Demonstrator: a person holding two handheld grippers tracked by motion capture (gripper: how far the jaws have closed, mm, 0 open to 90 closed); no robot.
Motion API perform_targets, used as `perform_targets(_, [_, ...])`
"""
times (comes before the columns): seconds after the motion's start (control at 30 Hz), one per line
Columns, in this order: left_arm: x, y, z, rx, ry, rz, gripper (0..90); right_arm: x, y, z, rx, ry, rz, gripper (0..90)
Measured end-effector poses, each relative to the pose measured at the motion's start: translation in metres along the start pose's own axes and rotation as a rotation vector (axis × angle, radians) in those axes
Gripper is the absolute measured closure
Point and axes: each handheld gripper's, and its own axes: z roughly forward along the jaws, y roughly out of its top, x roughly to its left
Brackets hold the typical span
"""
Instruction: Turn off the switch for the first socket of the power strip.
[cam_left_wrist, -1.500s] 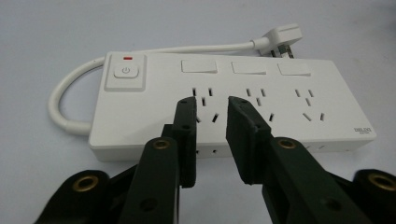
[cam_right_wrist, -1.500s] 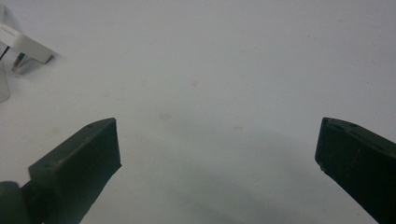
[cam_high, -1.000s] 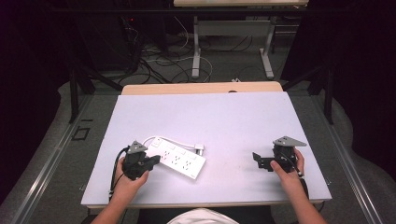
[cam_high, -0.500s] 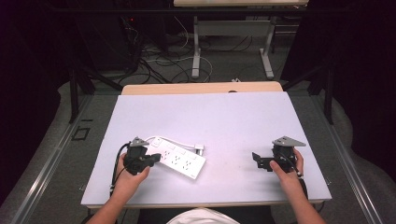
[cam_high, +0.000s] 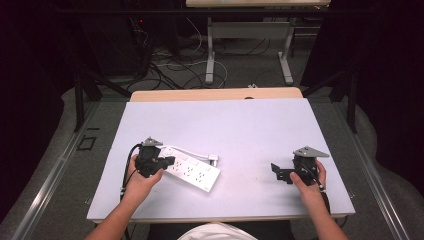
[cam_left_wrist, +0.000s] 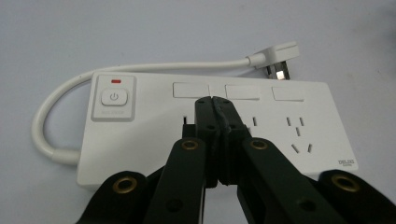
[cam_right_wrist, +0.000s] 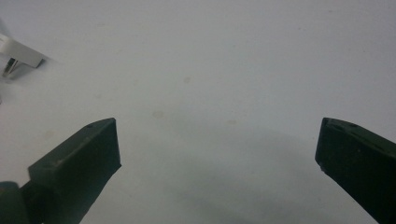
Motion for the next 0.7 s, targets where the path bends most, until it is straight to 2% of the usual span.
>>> perform_targets(0.3, [-0.005,0.016,0.005,0.009,-0.009,0.022,90.0,0.0,0.001,-0.001,0.0,-0.006,0.005,0.0])
perform_targets(0.43, [-0.006,0.02,0.008,0.001,-0.017,0.016,90.0,0.0,0.0,-0.002,-0.006,-0.004,0.015,0.0])
perform_targets(0.7, [-0.009,0.027,0.014,0.017,-0.031,-0.002,90.0,0.001,0.0,-0.002,-0.009,-0.008,0.01,0.0])
